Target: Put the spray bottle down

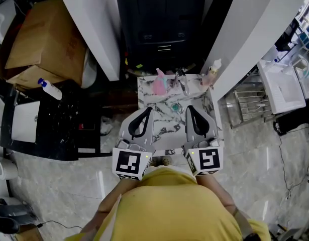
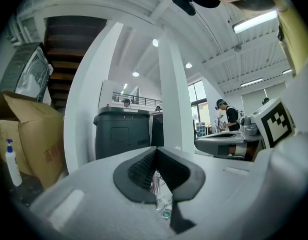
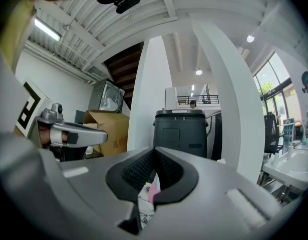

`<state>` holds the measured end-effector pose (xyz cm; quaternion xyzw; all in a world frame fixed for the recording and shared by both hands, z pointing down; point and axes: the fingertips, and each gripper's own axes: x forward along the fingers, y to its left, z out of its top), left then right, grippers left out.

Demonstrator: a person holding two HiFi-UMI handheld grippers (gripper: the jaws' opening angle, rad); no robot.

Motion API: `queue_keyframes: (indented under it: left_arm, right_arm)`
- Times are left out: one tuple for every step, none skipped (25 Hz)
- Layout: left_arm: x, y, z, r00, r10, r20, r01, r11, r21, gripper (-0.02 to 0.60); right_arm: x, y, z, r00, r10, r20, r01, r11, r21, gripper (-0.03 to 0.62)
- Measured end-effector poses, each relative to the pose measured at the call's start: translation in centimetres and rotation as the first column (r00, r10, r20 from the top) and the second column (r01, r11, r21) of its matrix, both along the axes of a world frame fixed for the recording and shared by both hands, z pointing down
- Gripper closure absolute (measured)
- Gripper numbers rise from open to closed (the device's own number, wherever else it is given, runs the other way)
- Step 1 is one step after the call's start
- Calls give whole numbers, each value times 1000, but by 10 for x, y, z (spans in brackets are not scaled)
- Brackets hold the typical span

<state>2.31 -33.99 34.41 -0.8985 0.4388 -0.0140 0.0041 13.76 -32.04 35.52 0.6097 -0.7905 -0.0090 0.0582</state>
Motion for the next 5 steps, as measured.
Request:
queue_keyframes:
  left_arm:
    - [0,-1,1,1000,1,1,-1,1000,-1,578]
    - [0,-3,2,1000,2,1,-2,1000,-3,578]
    - [1,-4,3,1000,3,1,-3,1000,-6,578]
    - [1,-5,3,1000,4,0,-4,1000,-11,578]
    - [2,-6,3,1000,6,0,-6,1000,-16,578]
  right_arm:
    - [0,-1,1,1000,-1,0,1,1000,-3,594]
    - [-1,-3,2,1000,-1,0,1,1000,-3,594]
    - [-1,-5,3,1000,-2,1,2,1000,-1,594]
    - [-1,-6,4,1000,-2,3,2,1000,2,594]
    - [-1,-8,5,1000,-2,4,2,1000,5,594]
